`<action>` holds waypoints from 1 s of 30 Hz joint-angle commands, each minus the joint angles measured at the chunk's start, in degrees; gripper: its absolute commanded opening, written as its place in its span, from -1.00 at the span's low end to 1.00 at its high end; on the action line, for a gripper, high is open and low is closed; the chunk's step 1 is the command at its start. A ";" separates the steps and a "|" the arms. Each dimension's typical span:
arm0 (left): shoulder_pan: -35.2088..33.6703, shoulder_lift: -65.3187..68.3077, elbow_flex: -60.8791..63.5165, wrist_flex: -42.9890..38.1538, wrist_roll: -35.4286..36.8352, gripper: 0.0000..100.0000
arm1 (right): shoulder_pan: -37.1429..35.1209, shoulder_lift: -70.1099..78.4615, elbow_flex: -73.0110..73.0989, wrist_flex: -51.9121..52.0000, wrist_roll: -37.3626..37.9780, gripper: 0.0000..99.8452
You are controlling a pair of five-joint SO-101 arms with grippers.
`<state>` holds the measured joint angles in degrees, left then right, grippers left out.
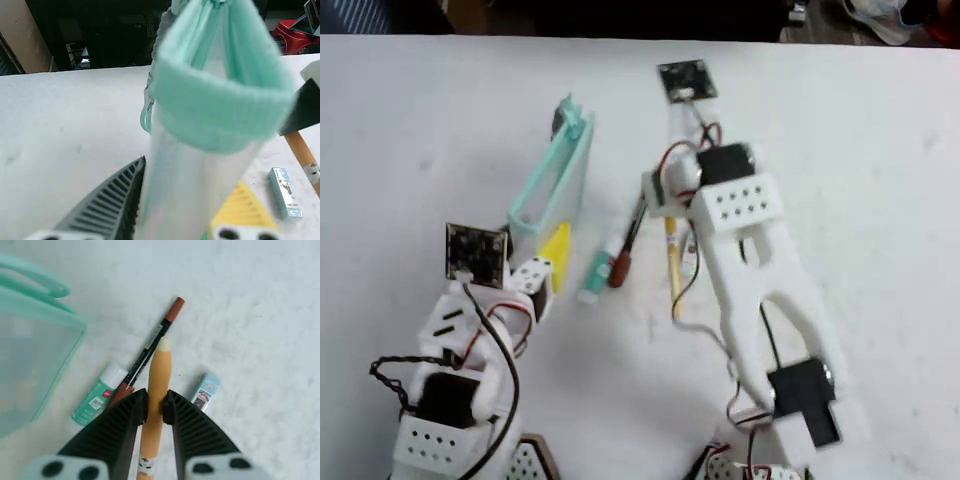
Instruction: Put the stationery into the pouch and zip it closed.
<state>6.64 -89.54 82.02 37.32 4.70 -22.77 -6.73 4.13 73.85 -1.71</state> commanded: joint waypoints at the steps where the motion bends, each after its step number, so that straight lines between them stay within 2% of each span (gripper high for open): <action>1: 0.75 -0.75 -2.29 0.44 -0.62 -0.61 | -2.68 -9.71 6.51 -5.85 0.00 -0.97; 9: 0.75 -0.75 -2.29 0.44 -0.62 -0.61 | 0.48 -29.49 24.00 -20.09 0.09 -0.97; 16: 0.75 -0.75 -2.29 0.62 -0.62 -0.61 | 2.77 -41.36 32.44 -26.24 0.09 -0.97; 21: 0.75 -0.75 -2.29 0.44 -0.62 -0.61 | 2.68 -46.99 33.41 -29.05 0.09 -0.97; 24: 0.75 -0.75 -2.29 0.62 -0.70 -0.61 | 1.71 -50.42 33.41 -30.02 4.22 -0.97; 30: 0.84 -0.75 -2.29 0.62 -0.70 -0.60 | -5.14 -55.87 33.41 -32.48 12.31 -0.97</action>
<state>6.64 -89.54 82.02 37.32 4.70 -25.14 -59.82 37.98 43.52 7.25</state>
